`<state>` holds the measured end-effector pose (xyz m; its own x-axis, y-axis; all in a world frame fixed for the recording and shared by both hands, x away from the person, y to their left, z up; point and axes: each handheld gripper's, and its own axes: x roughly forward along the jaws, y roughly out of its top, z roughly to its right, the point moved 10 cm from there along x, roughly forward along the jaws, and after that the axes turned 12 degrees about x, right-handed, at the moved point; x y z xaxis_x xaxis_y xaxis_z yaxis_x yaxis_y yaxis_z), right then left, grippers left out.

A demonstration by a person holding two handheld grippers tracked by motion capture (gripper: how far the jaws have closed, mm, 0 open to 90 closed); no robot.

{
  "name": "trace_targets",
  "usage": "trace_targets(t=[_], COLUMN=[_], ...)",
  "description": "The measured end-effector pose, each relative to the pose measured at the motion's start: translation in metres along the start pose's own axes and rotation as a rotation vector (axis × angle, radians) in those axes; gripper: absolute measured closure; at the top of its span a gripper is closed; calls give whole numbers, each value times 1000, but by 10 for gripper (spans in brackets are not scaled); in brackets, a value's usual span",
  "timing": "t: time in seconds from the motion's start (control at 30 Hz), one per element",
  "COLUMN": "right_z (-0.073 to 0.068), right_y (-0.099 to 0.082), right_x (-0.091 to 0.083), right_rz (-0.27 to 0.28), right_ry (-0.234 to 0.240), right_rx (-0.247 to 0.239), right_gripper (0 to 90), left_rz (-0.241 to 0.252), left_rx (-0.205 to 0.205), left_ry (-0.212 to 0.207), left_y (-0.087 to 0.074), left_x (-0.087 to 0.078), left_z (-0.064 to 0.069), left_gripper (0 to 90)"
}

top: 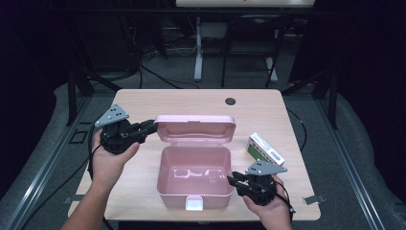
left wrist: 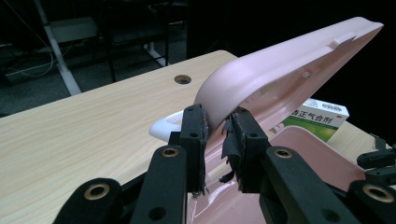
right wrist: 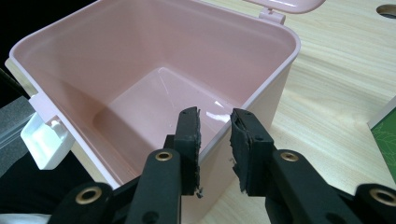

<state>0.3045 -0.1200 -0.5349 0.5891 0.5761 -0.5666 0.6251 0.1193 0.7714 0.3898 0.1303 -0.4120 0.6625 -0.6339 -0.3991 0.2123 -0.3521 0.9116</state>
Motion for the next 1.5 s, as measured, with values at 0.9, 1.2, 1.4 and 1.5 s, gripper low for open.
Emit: trace_targets(t=[0.9,1.2,1.4,1.5], right_z=[0,0,0,0], right_y=[0,0,0,0], right_x=[0,0,0,0], right_rz=[2,3,3,3], right_ry=[-1,-2,-3,-2], right_rx=[-3,-2,-1,-1], right_gripper=[724,724,724,724], left_rz=[-22,-31,-32,-34], left_rx=[-11,-16,-24,-22], left_ry=[14,14,17,17], left_y=[-2,-3,-3,-3], left_x=[10,13,15,16], left_z=[-7,-10,-11,-12], left_gripper=[780,780,780,781])
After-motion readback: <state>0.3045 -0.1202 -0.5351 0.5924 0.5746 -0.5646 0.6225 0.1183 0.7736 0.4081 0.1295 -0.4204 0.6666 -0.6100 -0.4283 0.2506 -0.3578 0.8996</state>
